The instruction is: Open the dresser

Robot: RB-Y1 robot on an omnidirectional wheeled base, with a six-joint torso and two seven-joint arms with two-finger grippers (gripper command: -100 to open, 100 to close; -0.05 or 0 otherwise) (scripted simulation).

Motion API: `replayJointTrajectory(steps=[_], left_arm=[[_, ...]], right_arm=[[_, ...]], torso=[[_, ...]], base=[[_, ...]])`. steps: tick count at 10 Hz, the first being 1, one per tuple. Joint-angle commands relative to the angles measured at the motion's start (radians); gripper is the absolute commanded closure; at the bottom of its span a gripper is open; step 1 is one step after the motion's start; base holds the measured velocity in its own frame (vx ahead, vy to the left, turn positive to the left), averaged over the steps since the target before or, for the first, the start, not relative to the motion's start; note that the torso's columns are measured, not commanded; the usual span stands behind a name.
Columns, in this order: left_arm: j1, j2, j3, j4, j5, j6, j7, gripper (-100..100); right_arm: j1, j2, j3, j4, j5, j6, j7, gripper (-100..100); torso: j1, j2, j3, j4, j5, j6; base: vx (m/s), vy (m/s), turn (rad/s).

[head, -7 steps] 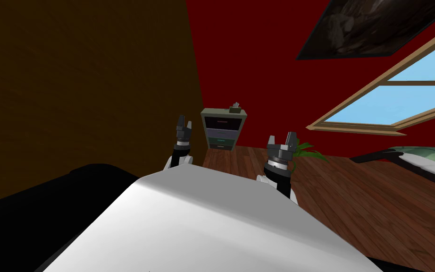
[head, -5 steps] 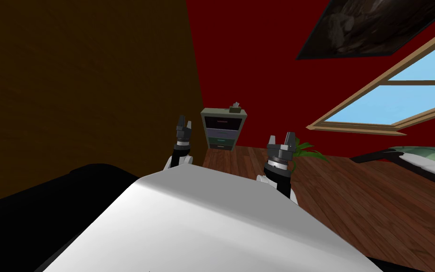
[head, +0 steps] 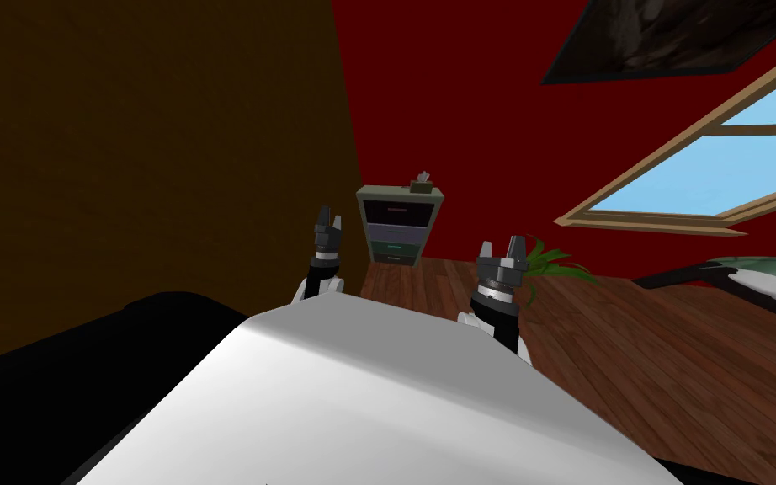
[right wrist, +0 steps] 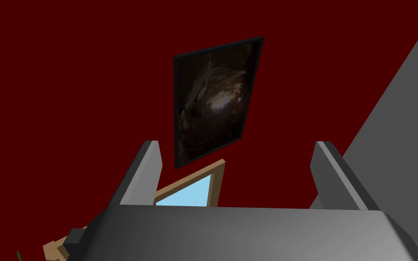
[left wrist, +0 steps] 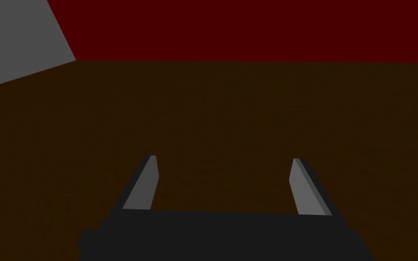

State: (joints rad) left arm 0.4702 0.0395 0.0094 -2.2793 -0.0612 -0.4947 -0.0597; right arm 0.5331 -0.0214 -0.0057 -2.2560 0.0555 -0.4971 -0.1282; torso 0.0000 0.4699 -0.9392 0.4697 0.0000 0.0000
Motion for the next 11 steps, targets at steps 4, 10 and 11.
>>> replayJointTrajectory(steps=[4, 10, 11], left_arm=[[-0.008, 0.042, 0.002, 0.043, -0.001, -0.014, -0.002, -100], [-0.035, 0.085, 0.009, 0.195, -0.004, -0.065, -0.010, -100], [-0.040, 0.090, 0.010, 0.224, -0.005, -0.075, -0.011, -100]], right_arm=[[0.000, 0.000, 0.000, 0.000, 0.000, 0.000, 0.000, 0], [0.000, 0.000, 0.000, 0.000, 0.000, 0.000, 0.000, 0], [0.000, 0.000, 0.000, 0.000, 0.000, 0.000, 0.000, 0]], torso=[[0.000, 0.253, -0.513, 0.254, 0.000, 0.000], [0.000, 0.268, -0.537, 0.268, 0.000, 0.000], [0.000, 0.268, -0.537, 0.268, 0.000, 0.000]], base=[[0.030, -0.006, -0.004], [0.098, -0.015, -0.009], [0.107, -0.019, -0.012]])
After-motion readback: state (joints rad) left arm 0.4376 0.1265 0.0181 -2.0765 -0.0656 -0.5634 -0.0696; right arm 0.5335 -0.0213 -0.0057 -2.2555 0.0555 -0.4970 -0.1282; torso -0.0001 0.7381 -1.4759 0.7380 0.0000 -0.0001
